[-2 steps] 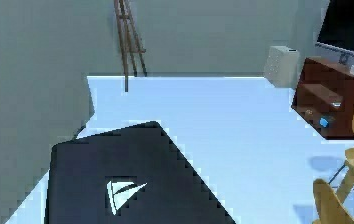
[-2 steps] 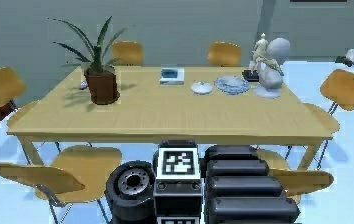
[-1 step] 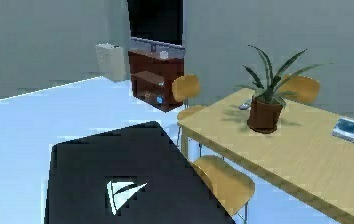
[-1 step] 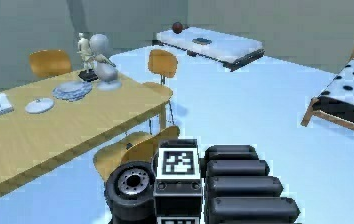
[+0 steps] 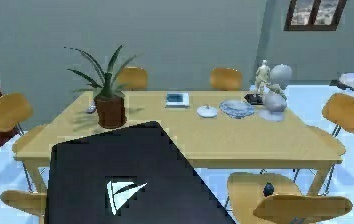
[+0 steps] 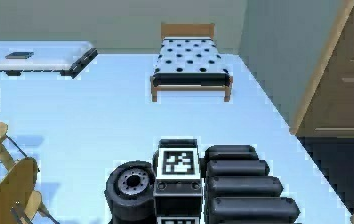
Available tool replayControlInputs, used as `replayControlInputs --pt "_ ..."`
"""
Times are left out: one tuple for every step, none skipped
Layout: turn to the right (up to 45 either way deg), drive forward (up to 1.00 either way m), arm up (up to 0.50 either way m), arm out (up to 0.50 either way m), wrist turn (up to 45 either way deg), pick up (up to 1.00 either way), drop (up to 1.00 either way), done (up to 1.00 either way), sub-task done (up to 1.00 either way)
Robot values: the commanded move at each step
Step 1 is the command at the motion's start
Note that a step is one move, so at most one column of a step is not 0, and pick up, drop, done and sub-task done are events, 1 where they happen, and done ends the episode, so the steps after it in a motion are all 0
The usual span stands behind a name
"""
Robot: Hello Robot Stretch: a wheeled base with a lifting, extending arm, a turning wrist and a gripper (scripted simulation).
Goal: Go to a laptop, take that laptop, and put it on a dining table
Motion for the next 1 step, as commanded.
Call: replayControlInputs --pt "-45.0 0.0 0.0 0.0 0.0 0.0 0.0 0.0 0.0"
